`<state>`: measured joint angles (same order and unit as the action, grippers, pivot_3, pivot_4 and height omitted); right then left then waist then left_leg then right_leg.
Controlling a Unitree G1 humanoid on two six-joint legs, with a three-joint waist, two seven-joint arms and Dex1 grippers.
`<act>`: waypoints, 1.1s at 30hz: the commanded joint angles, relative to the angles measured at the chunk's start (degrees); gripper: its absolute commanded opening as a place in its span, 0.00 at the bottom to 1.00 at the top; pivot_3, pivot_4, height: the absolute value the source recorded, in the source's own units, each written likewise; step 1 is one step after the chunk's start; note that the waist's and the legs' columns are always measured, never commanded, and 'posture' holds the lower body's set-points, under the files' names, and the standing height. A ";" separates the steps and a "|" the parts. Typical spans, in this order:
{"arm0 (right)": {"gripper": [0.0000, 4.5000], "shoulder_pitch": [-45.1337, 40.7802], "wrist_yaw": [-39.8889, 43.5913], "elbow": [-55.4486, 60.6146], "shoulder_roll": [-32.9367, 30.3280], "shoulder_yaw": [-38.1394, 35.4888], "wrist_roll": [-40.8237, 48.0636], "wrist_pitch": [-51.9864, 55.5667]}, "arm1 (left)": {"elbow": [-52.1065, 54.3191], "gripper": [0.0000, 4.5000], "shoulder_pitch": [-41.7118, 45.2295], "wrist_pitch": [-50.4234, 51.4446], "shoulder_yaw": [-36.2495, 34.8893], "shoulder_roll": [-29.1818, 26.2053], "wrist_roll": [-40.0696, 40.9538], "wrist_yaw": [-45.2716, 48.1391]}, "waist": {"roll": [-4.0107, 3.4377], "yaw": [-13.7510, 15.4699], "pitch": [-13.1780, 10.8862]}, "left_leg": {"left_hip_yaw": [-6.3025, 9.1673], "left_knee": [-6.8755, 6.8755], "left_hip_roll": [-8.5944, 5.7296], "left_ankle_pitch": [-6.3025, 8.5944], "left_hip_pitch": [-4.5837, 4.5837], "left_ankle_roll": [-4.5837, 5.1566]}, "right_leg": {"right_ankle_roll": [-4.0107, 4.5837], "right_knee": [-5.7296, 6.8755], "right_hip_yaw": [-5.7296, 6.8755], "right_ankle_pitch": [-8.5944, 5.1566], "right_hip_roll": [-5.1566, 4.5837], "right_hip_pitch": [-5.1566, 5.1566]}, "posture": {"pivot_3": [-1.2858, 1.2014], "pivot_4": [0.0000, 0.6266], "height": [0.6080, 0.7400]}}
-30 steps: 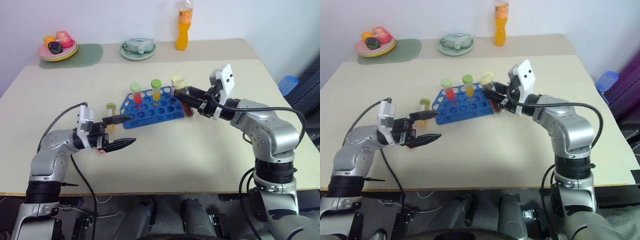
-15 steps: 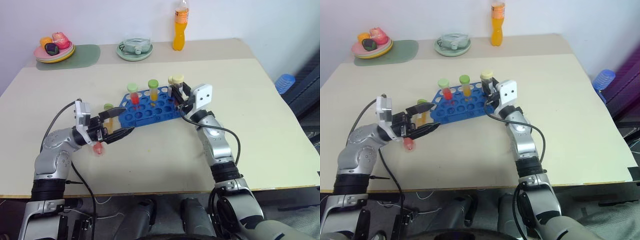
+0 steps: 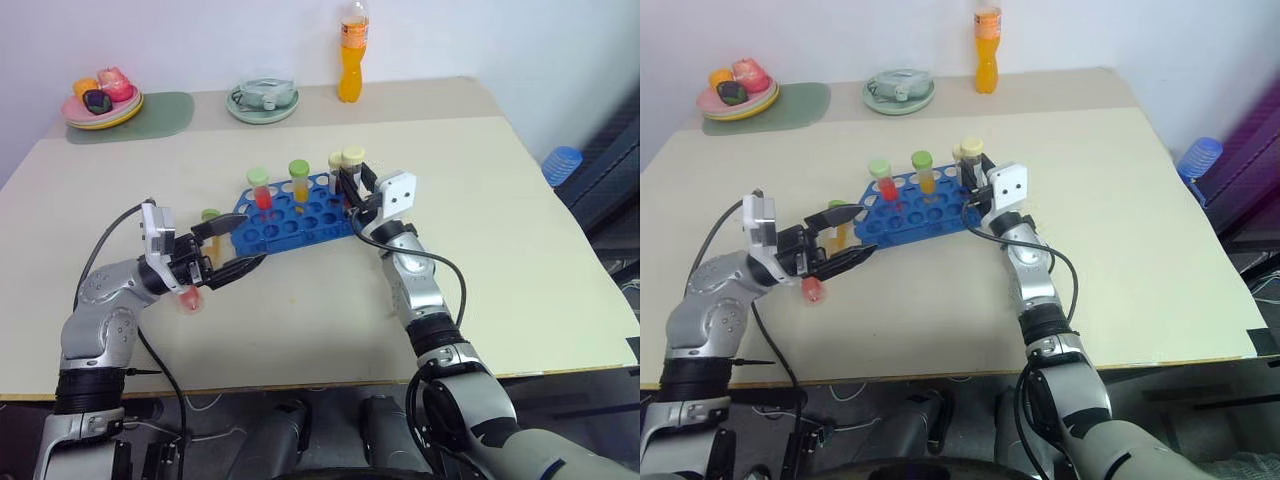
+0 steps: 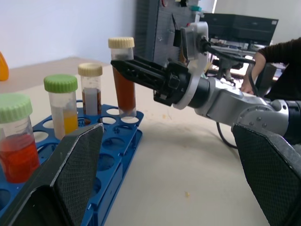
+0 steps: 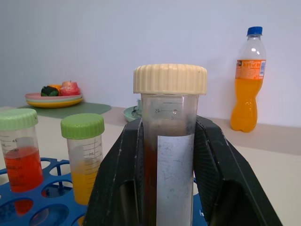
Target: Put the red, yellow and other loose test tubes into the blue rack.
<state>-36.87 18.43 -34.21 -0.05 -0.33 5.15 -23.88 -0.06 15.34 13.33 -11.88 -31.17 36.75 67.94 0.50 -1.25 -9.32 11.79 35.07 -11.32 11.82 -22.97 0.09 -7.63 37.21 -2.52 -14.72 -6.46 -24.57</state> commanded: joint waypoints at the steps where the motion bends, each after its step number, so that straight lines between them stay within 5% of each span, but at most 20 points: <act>1: 0.19 1.32 0.45 1.49 0.76 1.13 -0.21 -0.43 | 2.11 1.00 -0.31 0.19 -1.67 -1.12 1.16 -0.48 | -0.01 0.00 0.00 | -0.08 -0.04 0.04 0.01 0.06 -0.01 | 0.01 0.00 -0.04 0.01 0.03 0.01 | 0.52 0.24 1.00; 30: 0.19 -2.39 0.23 -5.43 2.31 0.37 1.00 -2.23 | 3.80 1.00 -1.03 1.37 -1.93 -1.11 1.69 -2.32 | -0.01 -1.06 0.00 | -0.52 -0.32 0.35 0.09 0.49 -0.04 | 0.16 -0.02 -0.46 0.10 0.33 0.11 | 0.52 0.24 1.00; 33: 0.50 -1.86 1.41 -4.69 2.52 0.26 1.98 -2.42 | 4.05 1.00 -1.47 1.57 -2.05 -0.87 1.98 -2.77 | -0.01 -1.23 0.00 | -0.52 -0.32 0.39 0.12 0.49 -0.10 | 0.16 -0.02 -0.46 0.10 0.37 0.11 | 0.52 0.24 1.00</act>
<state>-38.35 19.02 -40.25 1.79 0.34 5.92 -25.17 2.13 13.88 14.81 -12.31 -31.59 37.30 65.60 0.50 -2.49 -9.31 11.28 34.76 -10.91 11.95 -22.49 -0.03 -7.47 37.18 -2.98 -14.62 -6.07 -24.46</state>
